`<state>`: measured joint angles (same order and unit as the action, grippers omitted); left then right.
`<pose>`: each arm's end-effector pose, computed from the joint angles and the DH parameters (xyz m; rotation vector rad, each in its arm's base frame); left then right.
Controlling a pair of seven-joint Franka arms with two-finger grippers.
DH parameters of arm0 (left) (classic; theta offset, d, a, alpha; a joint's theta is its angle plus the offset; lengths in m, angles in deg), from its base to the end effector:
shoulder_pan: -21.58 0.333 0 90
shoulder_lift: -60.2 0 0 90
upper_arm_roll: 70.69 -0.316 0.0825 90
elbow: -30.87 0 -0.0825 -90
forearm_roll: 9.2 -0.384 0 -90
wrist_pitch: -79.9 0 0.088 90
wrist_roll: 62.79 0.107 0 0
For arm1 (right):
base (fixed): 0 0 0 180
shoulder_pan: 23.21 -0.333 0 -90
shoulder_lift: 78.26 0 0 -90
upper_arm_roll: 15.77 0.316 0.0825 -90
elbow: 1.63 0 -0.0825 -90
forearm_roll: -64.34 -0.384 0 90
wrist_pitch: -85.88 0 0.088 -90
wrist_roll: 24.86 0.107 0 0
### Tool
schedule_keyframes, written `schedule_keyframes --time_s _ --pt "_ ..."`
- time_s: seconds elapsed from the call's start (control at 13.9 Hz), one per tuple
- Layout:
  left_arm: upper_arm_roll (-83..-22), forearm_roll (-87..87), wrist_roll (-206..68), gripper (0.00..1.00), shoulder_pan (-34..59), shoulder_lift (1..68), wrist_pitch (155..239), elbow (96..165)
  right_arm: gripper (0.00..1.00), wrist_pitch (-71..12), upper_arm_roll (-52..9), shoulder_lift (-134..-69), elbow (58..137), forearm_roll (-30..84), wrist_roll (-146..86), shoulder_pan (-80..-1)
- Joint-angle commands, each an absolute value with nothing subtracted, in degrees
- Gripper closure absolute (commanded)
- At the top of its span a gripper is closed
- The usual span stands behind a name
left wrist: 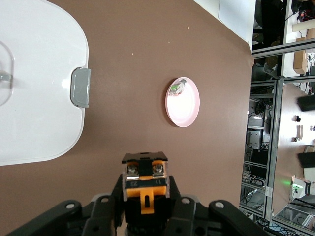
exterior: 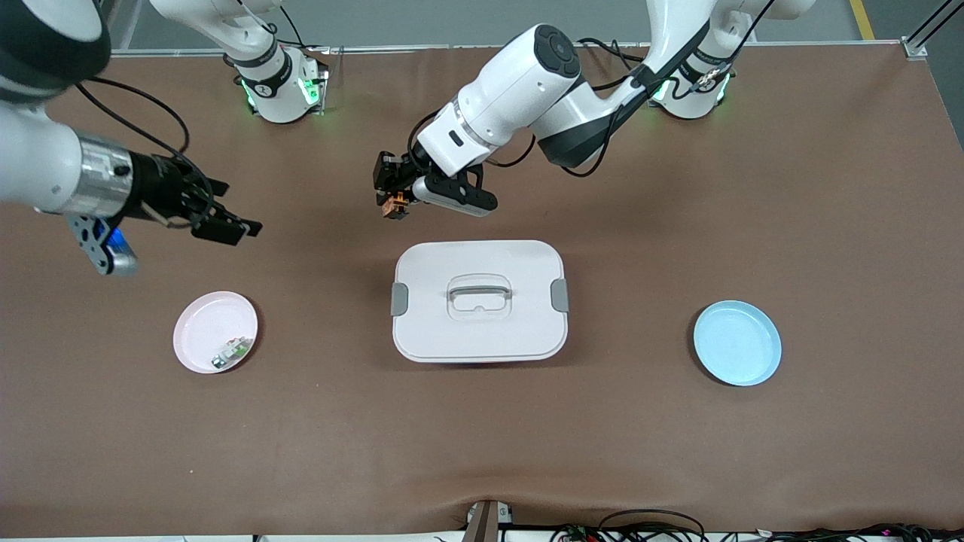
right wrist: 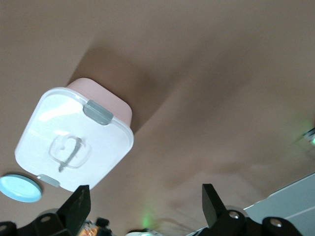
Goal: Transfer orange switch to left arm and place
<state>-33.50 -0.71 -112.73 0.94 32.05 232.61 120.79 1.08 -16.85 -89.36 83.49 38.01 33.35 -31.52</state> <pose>0.4597 -0.5582 0.4830 2.3641 0.1601 0.1327 0.5875 0.1268 0.5570 -2.5285 1.2120 0.5892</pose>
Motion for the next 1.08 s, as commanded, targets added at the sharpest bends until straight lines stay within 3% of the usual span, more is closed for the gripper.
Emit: schedule_keyframes --time_s 0.0,0.57,1.0 --pt "-34.12 -2.08 -114.47 0.99 0.49 32.87 232.04 120.52 0.0 -4.89 -15.77 -86.17 91.16 32.46 39.37 -31.12" --pt "-34.04 -2.16 -114.47 0.99 1.54 33.74 231.42 121.13 0.0 -21.16 -15.59 -82.65 100.75 27.6 50.98 -41.92" --pt "-33.95 -2.08 -114.47 0.99 4.0 38.22 226.25 123.59 0.0 -26.18 -15.59 -81.95 102.95 24.54 53.37 -45.36"
